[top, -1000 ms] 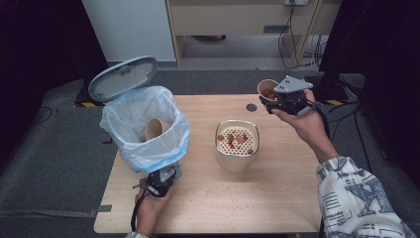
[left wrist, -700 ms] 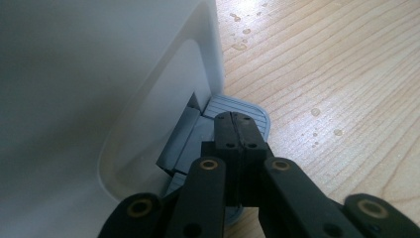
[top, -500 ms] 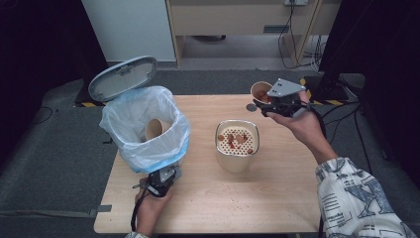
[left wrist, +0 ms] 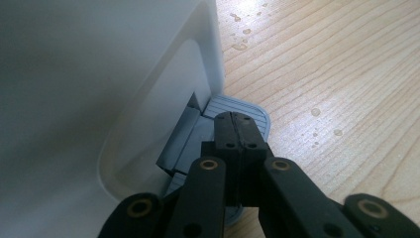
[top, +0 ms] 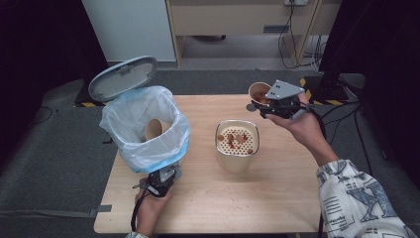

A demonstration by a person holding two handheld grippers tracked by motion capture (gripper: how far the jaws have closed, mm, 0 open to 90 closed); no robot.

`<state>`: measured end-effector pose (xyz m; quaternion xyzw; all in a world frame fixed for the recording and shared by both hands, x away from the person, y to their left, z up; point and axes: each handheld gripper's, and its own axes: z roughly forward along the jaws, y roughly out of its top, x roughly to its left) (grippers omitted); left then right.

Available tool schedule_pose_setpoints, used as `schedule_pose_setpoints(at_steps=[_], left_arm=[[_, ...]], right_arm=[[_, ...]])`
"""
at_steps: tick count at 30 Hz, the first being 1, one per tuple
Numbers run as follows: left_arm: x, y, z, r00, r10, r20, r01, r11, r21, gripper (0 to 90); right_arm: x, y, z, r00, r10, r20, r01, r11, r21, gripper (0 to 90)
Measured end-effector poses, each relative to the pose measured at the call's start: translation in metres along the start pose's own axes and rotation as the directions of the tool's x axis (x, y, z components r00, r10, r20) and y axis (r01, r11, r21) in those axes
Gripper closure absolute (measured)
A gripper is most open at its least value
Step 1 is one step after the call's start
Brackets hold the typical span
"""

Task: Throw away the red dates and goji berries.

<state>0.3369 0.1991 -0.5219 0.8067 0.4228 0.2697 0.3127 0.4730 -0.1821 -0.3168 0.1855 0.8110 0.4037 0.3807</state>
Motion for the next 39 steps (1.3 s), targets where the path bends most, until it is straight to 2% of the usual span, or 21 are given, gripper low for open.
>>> schedule_pose_setpoints(at_steps=[3,6,11,14,20,26,30,39], left_arm=[[0.000,0.000,0.000,1.0000,0.000,0.000,0.000,1.0000,0.001,89.2],[0.000,0.000,0.000,1.0000,-0.001,0.002,0.001,1.0000,0.000,89.2],[0.000,0.000,0.000,1.0000,-0.002,0.002,0.002,1.0000,-0.001,89.1],[0.000,0.000,0.000,1.0000,-0.003,0.002,0.003,1.0000,0.000,89.2],[0.000,0.000,0.000,1.0000,-0.001,0.001,0.001,1.0000,0.001,89.1],[0.000,0.000,0.000,1.0000,-0.006,0.001,0.006,1.0000,-0.003,89.2],[0.000,0.000,0.000,1.0000,-0.007,0.002,0.007,1.0000,-0.003,89.2],[0.000,0.000,0.000,1.0000,-0.009,0.001,0.009,1.0000,-0.003,89.1]], right_arm=[[0.003,0.003,0.001,0.9997,-0.025,0.007,0.025,1.000,0.007,37.0],[0.007,0.005,0.002,0.9972,-0.073,0.015,0.073,0.997,0.022,36.9],[0.013,0.011,0.004,0.9883,-0.149,0.029,0.148,0.988,0.046,36.9],[0.015,0.013,0.003,0.9846,-0.173,0.028,0.171,0.984,0.050,37.0],[0.019,0.019,0.002,0.9704,-0.239,0.034,0.236,0.969,0.069,36.9],[0.021,0.023,0.000,0.9619,-0.271,0.035,0.268,0.960,0.077,36.9],[0.024,0.026,0.001,0.9488,-0.313,0.038,0.309,0.946,0.097,37.0],[0.026,0.031,0.000,0.9351,-0.353,0.036,0.347,0.931,0.112,37.0]])
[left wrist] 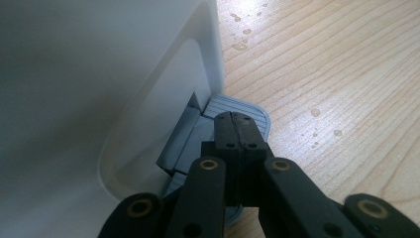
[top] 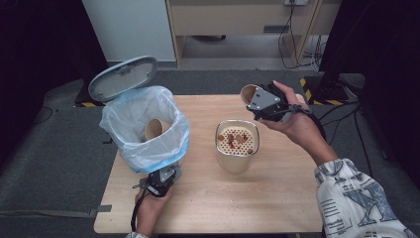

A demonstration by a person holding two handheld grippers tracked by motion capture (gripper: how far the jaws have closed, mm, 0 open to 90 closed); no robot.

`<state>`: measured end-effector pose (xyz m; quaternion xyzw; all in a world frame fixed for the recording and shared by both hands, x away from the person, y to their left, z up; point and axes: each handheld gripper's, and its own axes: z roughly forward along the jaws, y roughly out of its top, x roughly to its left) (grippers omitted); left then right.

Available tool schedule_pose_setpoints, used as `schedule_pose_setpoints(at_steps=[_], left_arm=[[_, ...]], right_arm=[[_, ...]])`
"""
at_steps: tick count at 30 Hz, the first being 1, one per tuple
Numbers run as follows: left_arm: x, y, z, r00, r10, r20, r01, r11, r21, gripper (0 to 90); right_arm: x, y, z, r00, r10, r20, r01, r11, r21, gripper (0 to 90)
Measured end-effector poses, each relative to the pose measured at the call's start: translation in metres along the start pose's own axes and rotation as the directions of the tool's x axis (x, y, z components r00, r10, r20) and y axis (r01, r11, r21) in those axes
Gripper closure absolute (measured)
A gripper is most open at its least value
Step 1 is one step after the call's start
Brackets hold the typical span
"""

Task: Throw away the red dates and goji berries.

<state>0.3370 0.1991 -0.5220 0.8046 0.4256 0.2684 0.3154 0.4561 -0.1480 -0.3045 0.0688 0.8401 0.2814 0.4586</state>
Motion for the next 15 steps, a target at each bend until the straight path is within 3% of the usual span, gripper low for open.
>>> schedule_pose_setpoints(at_steps=[15], left_arm=[[-0.0003,-0.0002,0.0000,1.0000,-0.008,0.001,0.008,1.0000,0.000,89.1]], right_arm=[[0.0003,0.0083,-0.0042,0.9944,-0.105,0.015,0.104,0.994,0.035,37.1]])
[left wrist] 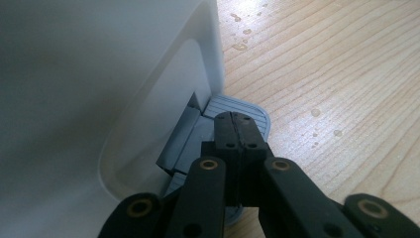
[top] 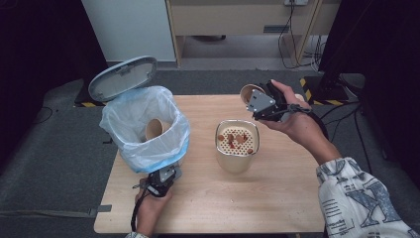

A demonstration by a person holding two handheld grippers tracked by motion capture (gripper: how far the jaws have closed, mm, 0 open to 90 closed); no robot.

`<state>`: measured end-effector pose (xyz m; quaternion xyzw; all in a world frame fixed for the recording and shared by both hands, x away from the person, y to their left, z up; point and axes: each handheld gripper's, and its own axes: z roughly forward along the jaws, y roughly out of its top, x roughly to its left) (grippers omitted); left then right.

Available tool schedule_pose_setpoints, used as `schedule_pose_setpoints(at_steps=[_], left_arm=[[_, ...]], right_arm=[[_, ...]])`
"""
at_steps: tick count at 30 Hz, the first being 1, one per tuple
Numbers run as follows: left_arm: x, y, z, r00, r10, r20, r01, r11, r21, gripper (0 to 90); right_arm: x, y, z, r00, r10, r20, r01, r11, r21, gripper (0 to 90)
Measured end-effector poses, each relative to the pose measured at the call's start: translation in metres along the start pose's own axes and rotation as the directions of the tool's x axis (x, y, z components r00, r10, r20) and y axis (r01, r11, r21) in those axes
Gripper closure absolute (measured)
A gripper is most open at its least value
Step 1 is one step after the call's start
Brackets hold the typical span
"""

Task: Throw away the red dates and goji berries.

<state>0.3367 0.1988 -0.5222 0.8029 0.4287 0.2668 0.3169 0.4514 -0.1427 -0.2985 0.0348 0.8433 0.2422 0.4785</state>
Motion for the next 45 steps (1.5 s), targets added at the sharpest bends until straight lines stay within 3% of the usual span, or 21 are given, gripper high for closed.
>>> schedule_pose_setpoints(at_steps=[15,28,45], left_arm=[[0.0002,0.0001,0.0000,1.0000,0.001,0.001,-0.001,1.0000,0.000,89.1],[0.0003,0.0001,0.0000,1.0000,0.002,0.002,-0.002,1.0000,0.001,89.1],[0.0007,0.0001,-0.0003,1.0000,0.005,0.003,-0.005,1.0000,0.004,89.1]], right_arm=[[-0.0026,0.0025,-0.0018,0.9999,-0.015,-0.005,0.015,1.000,0.010,37.1],[0.0020,0.0070,-0.0023,0.9922,-0.123,0.022,0.122,0.992,0.042,37.2],[0.0019,0.0052,-0.0013,0.9921,-0.122,0.028,0.121,0.992,0.048,37.2]])
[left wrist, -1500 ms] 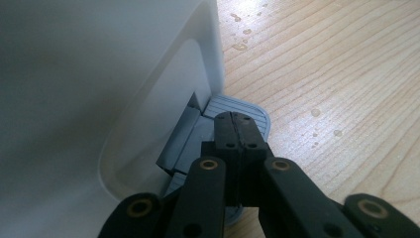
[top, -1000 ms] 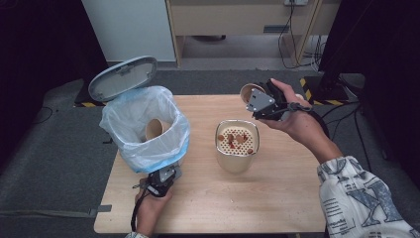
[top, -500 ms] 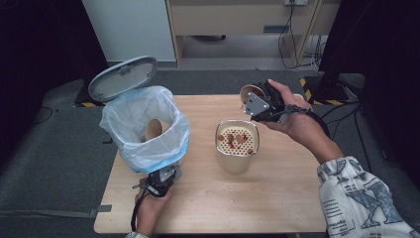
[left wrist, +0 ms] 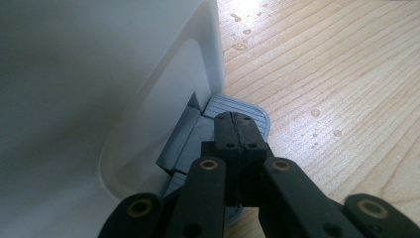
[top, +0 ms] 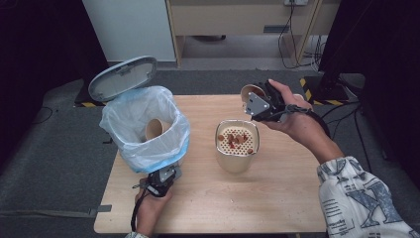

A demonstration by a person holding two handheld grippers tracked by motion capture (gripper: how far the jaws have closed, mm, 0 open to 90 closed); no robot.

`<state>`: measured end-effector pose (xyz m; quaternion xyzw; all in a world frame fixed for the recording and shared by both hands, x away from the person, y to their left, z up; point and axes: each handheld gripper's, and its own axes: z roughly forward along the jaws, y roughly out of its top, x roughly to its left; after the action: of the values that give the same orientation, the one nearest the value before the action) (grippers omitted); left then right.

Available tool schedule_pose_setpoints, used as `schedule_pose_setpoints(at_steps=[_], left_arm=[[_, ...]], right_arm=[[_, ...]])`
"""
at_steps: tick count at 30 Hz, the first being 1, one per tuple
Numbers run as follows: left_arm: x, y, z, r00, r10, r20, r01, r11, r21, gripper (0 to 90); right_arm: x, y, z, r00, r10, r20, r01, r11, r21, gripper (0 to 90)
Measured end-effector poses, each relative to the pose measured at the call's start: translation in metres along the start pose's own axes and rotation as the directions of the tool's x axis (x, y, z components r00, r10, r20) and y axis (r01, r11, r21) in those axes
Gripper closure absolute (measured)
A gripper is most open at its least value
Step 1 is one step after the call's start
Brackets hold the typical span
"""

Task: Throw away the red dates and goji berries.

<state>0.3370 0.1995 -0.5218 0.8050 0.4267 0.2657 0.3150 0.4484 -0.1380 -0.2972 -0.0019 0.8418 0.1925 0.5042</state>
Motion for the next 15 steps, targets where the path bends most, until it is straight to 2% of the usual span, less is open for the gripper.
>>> schedule_pose_setpoints(at_steps=[15], left_arm=[[0.0000,-0.0001,0.0001,1.0000,0.000,0.001,0.000,1.0000,-0.001,89.1]], right_arm=[[-0.0031,-0.0009,-0.0009,0.9999,0.015,0.007,-0.015,1.000,-0.011,37.3]])
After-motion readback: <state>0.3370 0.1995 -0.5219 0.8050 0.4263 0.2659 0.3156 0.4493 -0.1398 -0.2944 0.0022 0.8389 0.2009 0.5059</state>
